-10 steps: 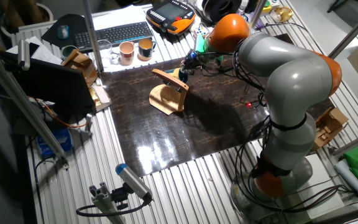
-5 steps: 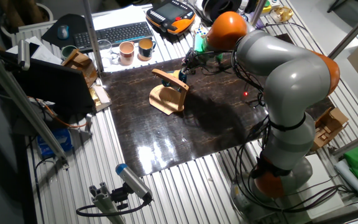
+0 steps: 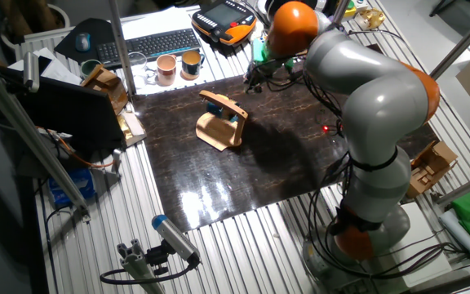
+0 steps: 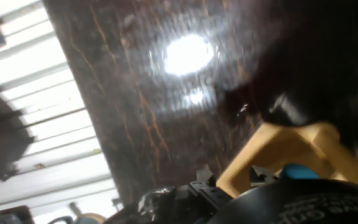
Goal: Put the cup on the cup rack
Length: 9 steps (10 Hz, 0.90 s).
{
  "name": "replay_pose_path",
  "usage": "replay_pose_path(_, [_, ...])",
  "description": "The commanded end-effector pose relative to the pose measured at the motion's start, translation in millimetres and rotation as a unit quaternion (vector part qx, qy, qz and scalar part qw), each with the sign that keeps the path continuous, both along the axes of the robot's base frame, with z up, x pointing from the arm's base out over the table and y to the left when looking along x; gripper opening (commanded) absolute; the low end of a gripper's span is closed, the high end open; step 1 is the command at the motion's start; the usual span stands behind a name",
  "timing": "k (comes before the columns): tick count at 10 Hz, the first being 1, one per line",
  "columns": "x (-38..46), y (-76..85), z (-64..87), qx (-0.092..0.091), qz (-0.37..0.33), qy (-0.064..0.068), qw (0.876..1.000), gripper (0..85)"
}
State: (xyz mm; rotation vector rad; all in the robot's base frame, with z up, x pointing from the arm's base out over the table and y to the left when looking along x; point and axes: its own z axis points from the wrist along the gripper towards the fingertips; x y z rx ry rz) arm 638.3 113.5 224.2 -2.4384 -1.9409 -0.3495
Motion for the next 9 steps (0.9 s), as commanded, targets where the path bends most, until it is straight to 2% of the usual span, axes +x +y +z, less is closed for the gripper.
replay_pose_path(1, [-1.2,-2.1,2.5,-0.021,0.021,0.006,1.000,32.7])
replay_pose_path(2, [-3.0,-5.9,6.3,-0.040,0.048,0.011,0.998,25.7])
replay_pose_path(5, [-5.3,-14.0,12.1,-0.078,0.125,0.019,0.989,3.7])
replay_pose_path(7, [-10.1,-20.5,17.5,-0.082,0.192,0.026,0.978,0.7])
replay_pose_path(9, [-18.7,-25.2,20.5,-0.091,0.265,0.025,0.960,0.7])
